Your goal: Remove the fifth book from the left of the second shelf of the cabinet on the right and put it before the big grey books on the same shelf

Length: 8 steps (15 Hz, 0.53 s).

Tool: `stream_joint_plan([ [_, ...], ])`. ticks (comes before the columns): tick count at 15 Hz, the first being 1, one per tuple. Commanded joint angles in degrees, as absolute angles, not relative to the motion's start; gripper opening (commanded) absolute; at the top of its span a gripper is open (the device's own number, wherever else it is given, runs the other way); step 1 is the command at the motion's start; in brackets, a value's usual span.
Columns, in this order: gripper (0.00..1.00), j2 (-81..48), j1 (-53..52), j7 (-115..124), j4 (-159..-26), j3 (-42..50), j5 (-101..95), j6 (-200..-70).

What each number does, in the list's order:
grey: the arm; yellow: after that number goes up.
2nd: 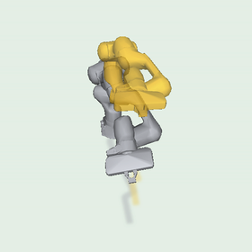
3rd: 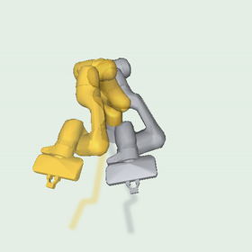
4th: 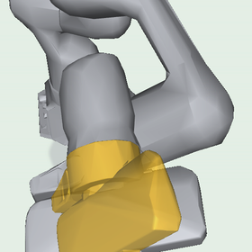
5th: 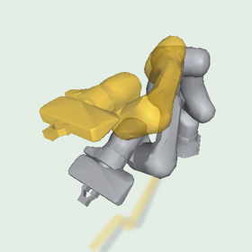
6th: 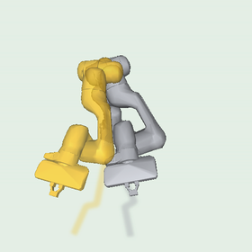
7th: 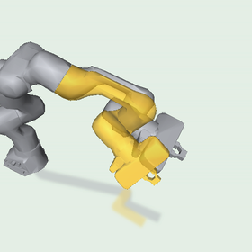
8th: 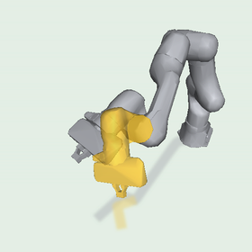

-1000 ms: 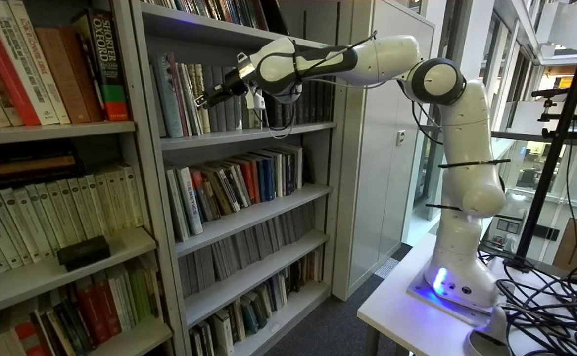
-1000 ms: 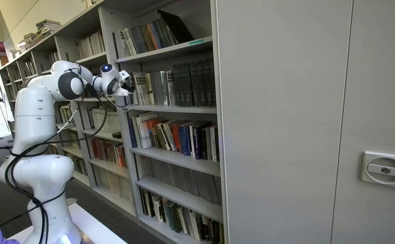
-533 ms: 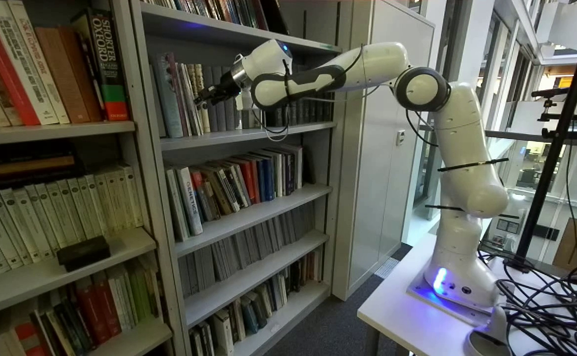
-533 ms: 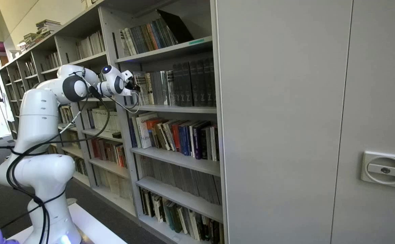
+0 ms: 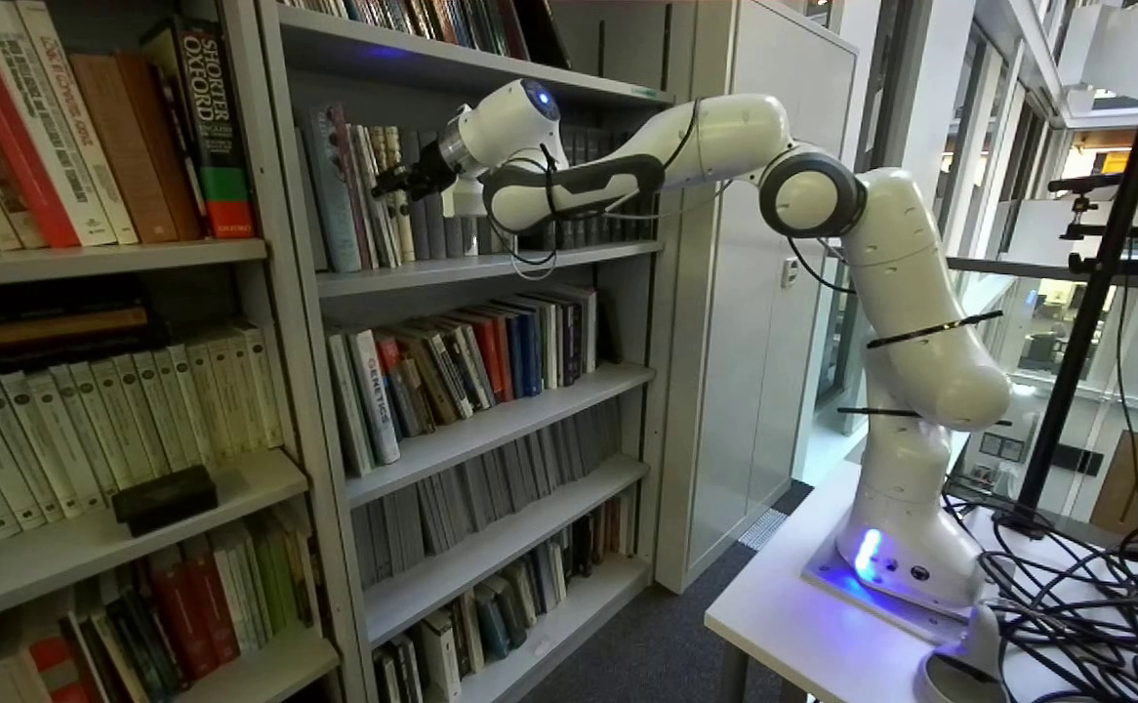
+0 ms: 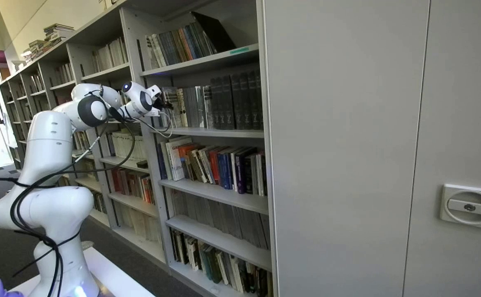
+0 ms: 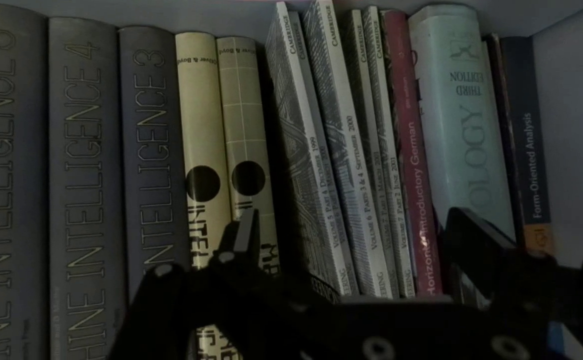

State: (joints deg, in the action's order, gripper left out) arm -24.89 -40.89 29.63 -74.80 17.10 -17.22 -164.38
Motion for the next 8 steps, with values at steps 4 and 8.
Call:
stream_joint_plan([
  [4,1.0,-28.17,-43.65,34.87,-69.17,22.4,-19.58,-162.53],
  [8,0.99,-28.9,-44.41,34.72,-68.8,22.92,-19.33,-162.41],
])
